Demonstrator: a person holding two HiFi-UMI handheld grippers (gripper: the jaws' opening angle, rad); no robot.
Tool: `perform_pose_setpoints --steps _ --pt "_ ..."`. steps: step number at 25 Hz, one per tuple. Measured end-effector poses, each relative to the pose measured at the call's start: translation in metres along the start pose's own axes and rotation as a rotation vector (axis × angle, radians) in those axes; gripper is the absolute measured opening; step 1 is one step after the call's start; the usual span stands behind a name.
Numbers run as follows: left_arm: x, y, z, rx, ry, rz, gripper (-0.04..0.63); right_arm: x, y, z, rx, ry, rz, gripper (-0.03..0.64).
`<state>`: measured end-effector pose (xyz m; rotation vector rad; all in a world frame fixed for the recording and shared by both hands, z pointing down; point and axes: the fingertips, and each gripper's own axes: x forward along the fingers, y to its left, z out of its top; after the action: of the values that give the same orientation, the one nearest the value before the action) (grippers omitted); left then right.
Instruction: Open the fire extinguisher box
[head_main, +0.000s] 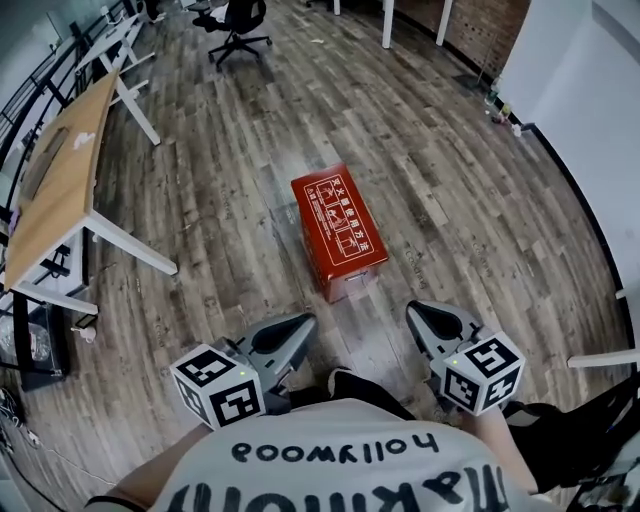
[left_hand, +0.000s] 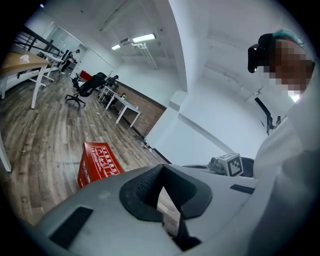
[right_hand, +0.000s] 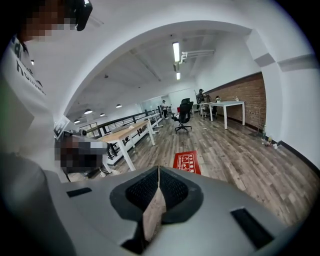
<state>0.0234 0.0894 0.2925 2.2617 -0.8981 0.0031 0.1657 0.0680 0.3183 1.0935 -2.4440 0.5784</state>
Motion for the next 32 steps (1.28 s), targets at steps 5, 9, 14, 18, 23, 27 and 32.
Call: perform_pose_setpoints --steps 5,9,14,18,23,27,32 --pt "0.011 0.007 0.004 -0.016 -0.031 0.022 0.003 0.003 -0.020 -0.001 0.001 0.016 0.002 0.011" --pt "0.013 0.016 0.006 -0.056 -0.062 0.054 0.003 0.006 -0.029 -0.005 0.020 0.034 0.007 0.011" --pt "0.018 0.018 0.010 -0.064 -0.073 0.055 0.003 0.009 -0.030 -0.008 0.010 0.055 0.014 0.011" --pt "0.024 0.022 0.011 -0.057 -0.080 0.057 0.003 0.011 -0.034 -0.010 0.008 0.062 0.011 0.011" --pt "0.019 0.023 0.007 -0.053 -0.068 0.065 0.003 0.012 -0.041 -0.015 0.031 0.089 -0.010 0.011" --pt "0.013 0.027 0.001 -0.059 -0.062 0.090 0.003 0.016 -0.042 -0.026 0.036 0.143 -0.007 0.011" --pt "0.007 0.031 -0.008 -0.050 -0.041 0.112 0.003 0.024 -0.037 -0.033 0.036 0.170 0.011 0.011"
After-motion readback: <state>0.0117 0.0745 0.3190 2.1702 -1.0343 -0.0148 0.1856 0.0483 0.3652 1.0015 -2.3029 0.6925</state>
